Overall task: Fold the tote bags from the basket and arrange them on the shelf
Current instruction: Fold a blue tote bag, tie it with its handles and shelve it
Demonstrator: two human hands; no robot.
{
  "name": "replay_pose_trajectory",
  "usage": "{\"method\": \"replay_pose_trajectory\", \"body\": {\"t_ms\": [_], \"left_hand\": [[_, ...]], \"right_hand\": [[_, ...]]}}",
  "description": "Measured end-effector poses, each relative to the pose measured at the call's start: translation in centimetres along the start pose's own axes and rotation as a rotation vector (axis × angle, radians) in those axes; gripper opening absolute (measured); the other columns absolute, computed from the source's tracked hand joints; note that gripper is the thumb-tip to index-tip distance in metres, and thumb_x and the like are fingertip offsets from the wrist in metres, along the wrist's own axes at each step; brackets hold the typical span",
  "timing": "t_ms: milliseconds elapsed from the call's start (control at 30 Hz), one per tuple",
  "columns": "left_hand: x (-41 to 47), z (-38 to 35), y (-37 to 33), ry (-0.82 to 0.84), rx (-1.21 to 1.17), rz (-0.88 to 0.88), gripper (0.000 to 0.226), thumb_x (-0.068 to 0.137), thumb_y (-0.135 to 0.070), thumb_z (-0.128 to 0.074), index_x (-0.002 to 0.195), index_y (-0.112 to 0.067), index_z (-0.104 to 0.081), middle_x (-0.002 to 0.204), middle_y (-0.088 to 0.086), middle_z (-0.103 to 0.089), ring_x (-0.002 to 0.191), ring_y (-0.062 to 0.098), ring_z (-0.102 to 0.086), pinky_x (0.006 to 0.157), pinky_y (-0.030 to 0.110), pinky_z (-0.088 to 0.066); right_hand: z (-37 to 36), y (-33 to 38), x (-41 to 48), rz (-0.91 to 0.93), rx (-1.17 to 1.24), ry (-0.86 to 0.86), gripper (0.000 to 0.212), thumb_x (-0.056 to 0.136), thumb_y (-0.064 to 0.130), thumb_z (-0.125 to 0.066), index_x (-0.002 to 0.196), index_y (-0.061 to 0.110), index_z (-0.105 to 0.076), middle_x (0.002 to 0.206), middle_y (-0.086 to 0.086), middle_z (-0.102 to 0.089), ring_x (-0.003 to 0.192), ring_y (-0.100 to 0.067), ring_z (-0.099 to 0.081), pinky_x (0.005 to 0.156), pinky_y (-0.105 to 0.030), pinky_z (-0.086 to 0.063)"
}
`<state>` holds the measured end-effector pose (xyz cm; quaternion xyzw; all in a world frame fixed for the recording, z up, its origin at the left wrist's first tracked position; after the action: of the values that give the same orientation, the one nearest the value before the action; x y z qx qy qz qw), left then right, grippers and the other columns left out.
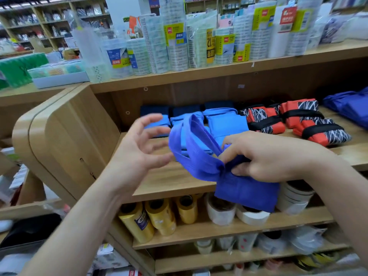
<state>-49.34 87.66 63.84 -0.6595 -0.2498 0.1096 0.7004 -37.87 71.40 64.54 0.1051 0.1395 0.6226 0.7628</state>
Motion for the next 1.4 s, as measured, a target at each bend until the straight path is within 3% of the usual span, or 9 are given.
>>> {"method": "replay_pose_trajectory", "body": {"t_ms": [100,200,333,433,533,667,900,1233,1400], "left_hand": [[-0.6,-1.1,-4.6,0.094,0.857,-0.529,0.111,0.067,0.016,-0.076,0.15,-0.038,-0.025,0.157,-0.007,-0.026,0.144,0.014,-0.029,0.114,0.048,-0.033],[-1.4,-5.3,-6.4,0.281,1.339,-0.971,0.068,0.076,0.004,-0.065,0.138,-0.021,-0.05,0.156,0.006,-0.032,0.147,0.026,-0.02,0.119,0.042,-0.023],[-0.9,-6.1,-6.1,0.607,0.728,-0.532,0.016,0.079,-0.021,-0.074,0.071,-0.008,-0.072,0.088,0.002,-0.074,0.095,0.02,-0.069,0.077,0.038,-0.054],[-0.5,-5.3,-5.3,0.59,0.23,-0.217,0.025,0.072,-0.023,-0.077,0.062,-0.002,-0.067,0.047,0.002,-0.059,0.04,0.009,-0.053,0.05,0.02,-0.047],[0.3,-4.8,-4.7,0.512,-0.151,-0.1,0.025,0.083,-0.034,-0.069,0.081,-0.009,-0.073,0.043,-0.009,-0.039,0.03,-0.002,-0.034,0.048,0.019,-0.046],[0.8,-4.3,-2.7,0.403,-0.379,0.127,0.039,0.094,-0.032,-0.044,0.116,-0.013,-0.071,0.082,0.0,-0.06,0.035,-0.002,-0.028,0.038,0.014,-0.041],[0.7,-6.1,-2.6,0.504,-0.38,0.157,0.045,0.09,-0.032,-0.056,0.13,-0.011,-0.061,0.118,0.008,-0.063,0.047,0.007,-0.044,0.045,0.021,-0.049],[0.4,-3.4,2.0,-0.044,-0.398,0.35,0.039,0.072,0.008,-0.056,0.107,-0.01,-0.057,0.073,0.007,-0.059,0.047,0.008,-0.054,0.046,0.019,-0.05],[-0.1,-2.0,-3.1,0.18,0.355,-0.329,0.043,0.087,-0.02,-0.064,0.123,-0.044,-0.062,0.14,-0.007,-0.045,0.13,0.012,-0.046,0.1,0.031,-0.041]], "right_hand": [[0.0,0.0,0.2,0.006,0.007,0.075,0.042,0.091,0.011,-0.061,0.111,0.046,-0.068,0.087,0.026,-0.053,0.087,0.01,-0.05,0.076,-0.013,-0.038],[-0.3,-0.1,0.6,0.043,0.018,0.162,0.04,0.09,0.012,-0.064,0.107,0.049,-0.068,0.087,0.035,-0.054,0.092,0.009,-0.052,0.078,-0.011,-0.038],[-0.8,-1.2,0.7,0.071,0.206,0.177,0.038,0.089,0.013,-0.067,0.1,0.05,-0.067,0.102,0.028,-0.059,0.102,0.003,-0.055,0.09,-0.023,-0.04],[-2.0,-1.5,0.7,0.123,0.448,0.133,0.033,0.087,0.012,-0.067,0.111,0.035,-0.067,0.119,0.014,-0.064,0.115,-0.009,-0.059,0.104,-0.038,-0.042],[-2.6,-1.2,0.6,0.172,0.6,0.068,0.048,0.083,0.014,-0.07,0.128,0.025,-0.059,0.129,0.007,-0.061,0.125,-0.013,-0.054,0.11,-0.038,-0.038],[-0.7,-1.0,-1.1,0.178,0.691,-0.031,0.069,0.082,0.006,-0.074,0.124,0.05,-0.04,0.108,0.005,-0.056,0.099,-0.018,-0.059,0.086,-0.032,-0.049],[0.3,3.0,-0.7,0.107,-0.338,-0.185,0.098,0.086,0.018,-0.063,0.13,0.07,0.008,0.092,0.013,-0.036,0.077,-0.015,-0.052,0.07,-0.037,-0.046],[1.3,0.2,-0.7,0.15,0.084,-0.288,0.044,0.076,0.017,-0.078,0.095,0.047,-0.052,0.09,0.016,-0.049,0.086,-0.003,-0.05,0.076,-0.027,-0.038],[1.9,-1.1,-0.9,0.152,0.343,-0.193,0.043,0.075,0.012,-0.083,0.094,0.043,-0.061,0.102,0.025,-0.06,0.103,0.003,-0.056,0.086,-0.011,-0.039]]}}
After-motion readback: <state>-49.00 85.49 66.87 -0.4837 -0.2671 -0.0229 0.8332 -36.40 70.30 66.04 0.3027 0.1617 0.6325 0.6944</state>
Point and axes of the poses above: each hand's wrist, its own x-axis towards the middle knuckle, its own z-axis out of the back of the hand, y = z × x, the point moved 7 cm from there along x, towards the middle knuckle
